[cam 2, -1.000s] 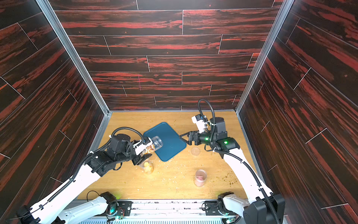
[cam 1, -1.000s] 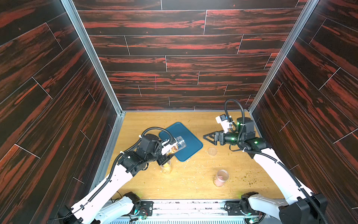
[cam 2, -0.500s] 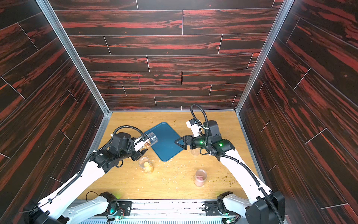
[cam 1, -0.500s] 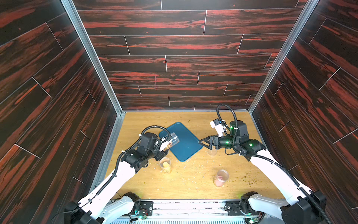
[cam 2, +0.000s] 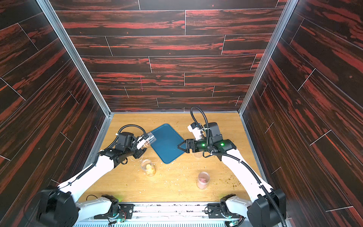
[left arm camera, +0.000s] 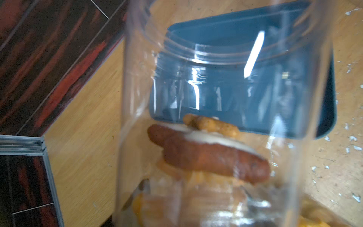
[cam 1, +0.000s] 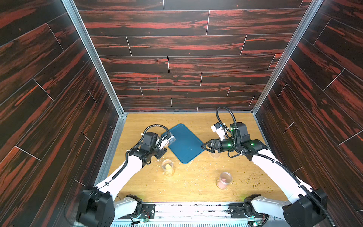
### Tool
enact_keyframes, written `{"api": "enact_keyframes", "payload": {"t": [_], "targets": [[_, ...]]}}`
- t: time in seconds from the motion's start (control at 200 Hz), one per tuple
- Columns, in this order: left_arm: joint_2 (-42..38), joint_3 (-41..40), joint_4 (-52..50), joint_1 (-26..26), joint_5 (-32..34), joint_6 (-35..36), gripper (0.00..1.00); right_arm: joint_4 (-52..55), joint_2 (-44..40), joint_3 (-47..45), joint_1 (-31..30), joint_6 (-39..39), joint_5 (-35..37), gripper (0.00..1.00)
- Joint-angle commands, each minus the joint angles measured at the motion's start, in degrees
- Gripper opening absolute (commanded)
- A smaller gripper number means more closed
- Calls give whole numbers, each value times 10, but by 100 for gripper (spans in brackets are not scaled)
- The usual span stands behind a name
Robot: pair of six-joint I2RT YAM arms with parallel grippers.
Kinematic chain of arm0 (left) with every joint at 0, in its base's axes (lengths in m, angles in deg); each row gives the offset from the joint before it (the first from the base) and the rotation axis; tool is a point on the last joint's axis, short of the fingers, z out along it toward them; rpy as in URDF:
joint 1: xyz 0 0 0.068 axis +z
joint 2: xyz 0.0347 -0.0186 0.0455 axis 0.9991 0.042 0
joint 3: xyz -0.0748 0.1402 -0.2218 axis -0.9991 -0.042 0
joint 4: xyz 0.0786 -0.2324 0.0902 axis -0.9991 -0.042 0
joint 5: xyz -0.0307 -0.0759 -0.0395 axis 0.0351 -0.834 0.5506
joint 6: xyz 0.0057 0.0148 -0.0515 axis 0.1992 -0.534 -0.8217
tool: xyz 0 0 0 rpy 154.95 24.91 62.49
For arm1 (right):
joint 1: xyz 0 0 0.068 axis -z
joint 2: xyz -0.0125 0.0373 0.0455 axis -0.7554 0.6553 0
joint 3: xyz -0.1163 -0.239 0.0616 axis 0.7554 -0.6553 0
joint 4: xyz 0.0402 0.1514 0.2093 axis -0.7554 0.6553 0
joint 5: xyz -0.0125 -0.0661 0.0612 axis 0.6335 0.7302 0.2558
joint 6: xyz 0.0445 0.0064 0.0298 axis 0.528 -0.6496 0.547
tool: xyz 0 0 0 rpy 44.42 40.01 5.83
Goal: Pour the cookies out of the jar
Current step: Pour the cookies in the jar onto the tray.
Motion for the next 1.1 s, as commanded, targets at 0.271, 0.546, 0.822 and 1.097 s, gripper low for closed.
{"api": "enact_keyframes", "payload": {"t": [0.271,0.546,0.822,1.097], "targets": [[107,47,20,23,-32,37,28,29,48,55,-2,-11,-13,91],[174,74,11,32,-42,38,28,47,52,59,-2,-19,-14,91],[225,118,-49,32,-59,40,29,41,59,62,-2,-22,-19,91],[267,179,-144,33,-74,51,29,25,60,53,-2,-19,-26,91]]}}
